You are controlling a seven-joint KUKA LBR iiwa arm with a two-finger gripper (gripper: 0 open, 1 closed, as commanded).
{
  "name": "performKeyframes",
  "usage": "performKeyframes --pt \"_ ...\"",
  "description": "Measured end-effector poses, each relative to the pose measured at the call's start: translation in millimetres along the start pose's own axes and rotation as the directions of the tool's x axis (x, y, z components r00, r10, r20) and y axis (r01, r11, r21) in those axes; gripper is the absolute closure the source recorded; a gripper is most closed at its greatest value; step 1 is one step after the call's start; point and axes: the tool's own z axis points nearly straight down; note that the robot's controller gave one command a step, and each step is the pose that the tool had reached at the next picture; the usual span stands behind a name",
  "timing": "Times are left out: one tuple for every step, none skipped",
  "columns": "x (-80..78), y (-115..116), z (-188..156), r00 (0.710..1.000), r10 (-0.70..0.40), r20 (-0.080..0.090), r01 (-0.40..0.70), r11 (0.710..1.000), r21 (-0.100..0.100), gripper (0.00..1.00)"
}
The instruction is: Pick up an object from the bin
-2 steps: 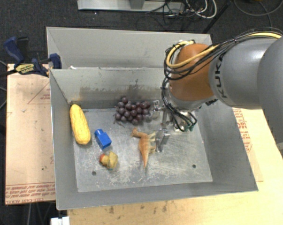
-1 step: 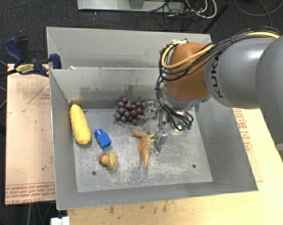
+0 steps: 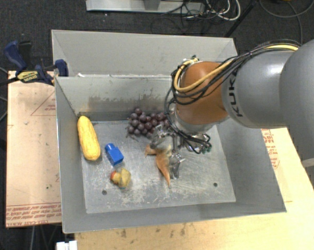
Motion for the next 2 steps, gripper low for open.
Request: performKeyframes --pt "7.9 7.2 7.1 0.989 -0.147 0.018 0.147 0.989 0.010 1.00" --pt "7.9 7.2 7.1 0.989 -0.147 0.018 0.147 0.989 0.010 1.00"
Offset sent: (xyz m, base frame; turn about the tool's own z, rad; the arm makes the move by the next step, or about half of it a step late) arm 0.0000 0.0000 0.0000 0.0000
